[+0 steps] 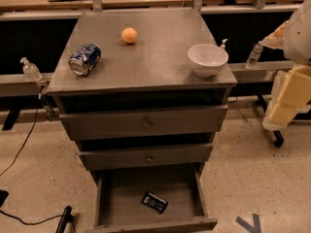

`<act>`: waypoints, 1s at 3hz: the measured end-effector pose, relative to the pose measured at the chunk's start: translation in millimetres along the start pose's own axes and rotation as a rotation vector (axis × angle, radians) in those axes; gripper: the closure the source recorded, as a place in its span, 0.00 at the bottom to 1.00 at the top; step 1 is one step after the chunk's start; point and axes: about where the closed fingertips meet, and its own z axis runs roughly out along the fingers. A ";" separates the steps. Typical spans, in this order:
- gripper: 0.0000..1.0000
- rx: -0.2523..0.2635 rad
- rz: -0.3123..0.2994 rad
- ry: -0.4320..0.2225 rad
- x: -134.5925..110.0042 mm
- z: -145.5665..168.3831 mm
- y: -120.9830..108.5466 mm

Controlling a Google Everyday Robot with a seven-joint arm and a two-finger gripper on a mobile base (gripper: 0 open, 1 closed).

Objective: Pick rxbar blueberry from bottom drawer and place on counter

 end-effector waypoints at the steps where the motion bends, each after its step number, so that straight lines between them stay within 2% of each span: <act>1: 0.00 0.000 0.000 0.000 0.0 -0.1 0.0; 2: 0.00 0.011 0.017 -0.040 -10.1 19.0 2.7; 3: 0.00 -0.048 0.033 -0.131 -39.1 90.8 33.7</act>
Offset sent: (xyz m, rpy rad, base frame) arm 0.0749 0.1054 -0.1478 0.3356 -0.1872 -0.0424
